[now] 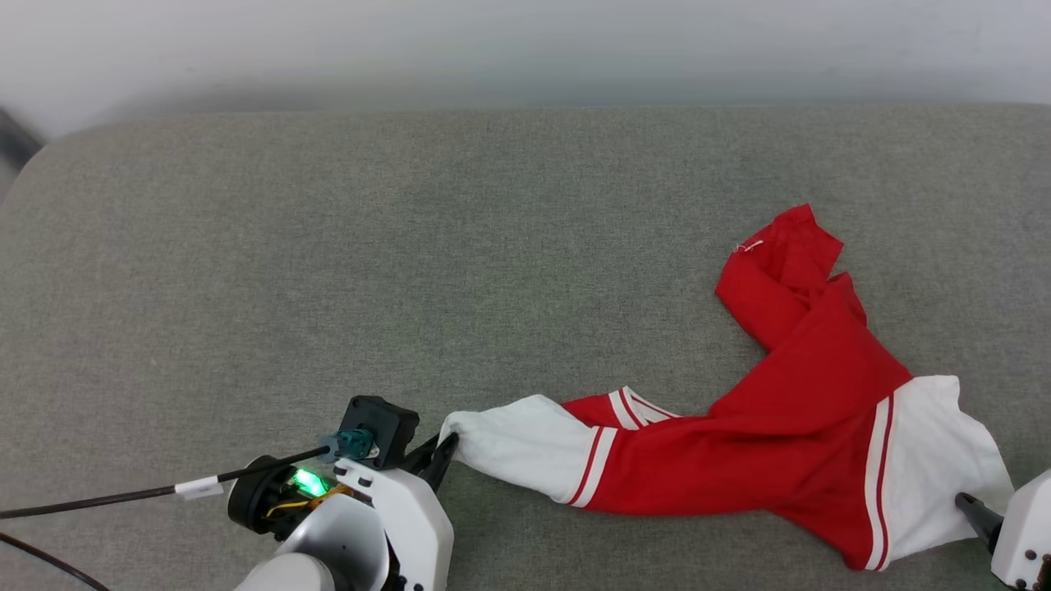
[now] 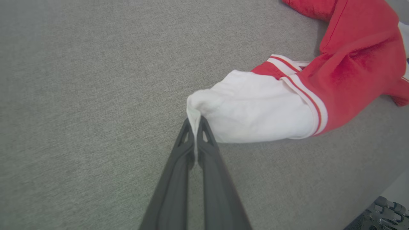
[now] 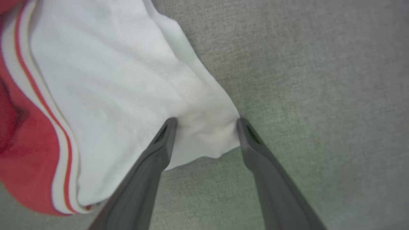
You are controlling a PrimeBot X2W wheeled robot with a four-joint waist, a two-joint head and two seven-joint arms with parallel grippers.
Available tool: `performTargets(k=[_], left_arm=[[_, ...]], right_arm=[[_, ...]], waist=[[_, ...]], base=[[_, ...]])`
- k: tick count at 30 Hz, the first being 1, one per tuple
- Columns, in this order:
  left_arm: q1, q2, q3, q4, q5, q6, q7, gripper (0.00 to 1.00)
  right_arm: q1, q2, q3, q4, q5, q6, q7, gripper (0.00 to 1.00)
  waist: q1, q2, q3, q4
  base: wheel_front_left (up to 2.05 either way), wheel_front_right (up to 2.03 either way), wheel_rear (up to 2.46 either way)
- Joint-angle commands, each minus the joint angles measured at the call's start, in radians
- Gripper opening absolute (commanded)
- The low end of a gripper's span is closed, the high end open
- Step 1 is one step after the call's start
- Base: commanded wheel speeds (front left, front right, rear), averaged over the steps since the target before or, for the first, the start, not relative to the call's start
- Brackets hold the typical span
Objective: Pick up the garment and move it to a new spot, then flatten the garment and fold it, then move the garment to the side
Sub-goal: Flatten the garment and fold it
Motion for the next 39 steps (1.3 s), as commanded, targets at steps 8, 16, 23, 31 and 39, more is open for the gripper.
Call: performTargets(k=[8,16,23,31,39], left_arm=[[-0.008,-0.001,0.003,-0.011,-0.008,-0.001,-0.012,0.00],[0.008,0.007,0.012,-0.003,-0.019,0.008,-0.022,0.00],[0.018,0.034,0.064,-0.026,-0.009,0.048,-0.071,0.00],[-0.061,0.099,0.165,-0.062,0.014,0.086,-0.112,0.00],[-0.297,0.114,0.265,0.017,-0.006,0.042,-0.127,0.00]], right_arm=[[0.000,0.044,0.045,0.125,0.044,0.000,0.121,0.00],[0.000,0.024,0.036,0.066,0.062,0.001,0.160,0.00],[-0.004,-0.025,0.062,-0.123,0.053,-0.001,0.155,0.00],[-0.073,-0.067,0.121,-0.334,0.023,-0.001,0.165,0.00],[-0.306,-0.145,0.169,-0.348,-0.005,-0.001,0.138,0.00]], waist=[[-0.0001,-0.0001,0.029,0.022],[-0.0001,-0.0001,-0.015,0.009],[-0.0001,-0.0001,-0.093,-0.010],[-0.0001,-0.0001,-0.155,-0.020],[-0.0001,-0.0001,-0.144,-0.022]], base=[[0.00,0.00,0.00],[0.00,0.00,0.00],[0.00,0.00,0.00],[0.00,0.00,0.00],[0.00,0.00,0.00]])
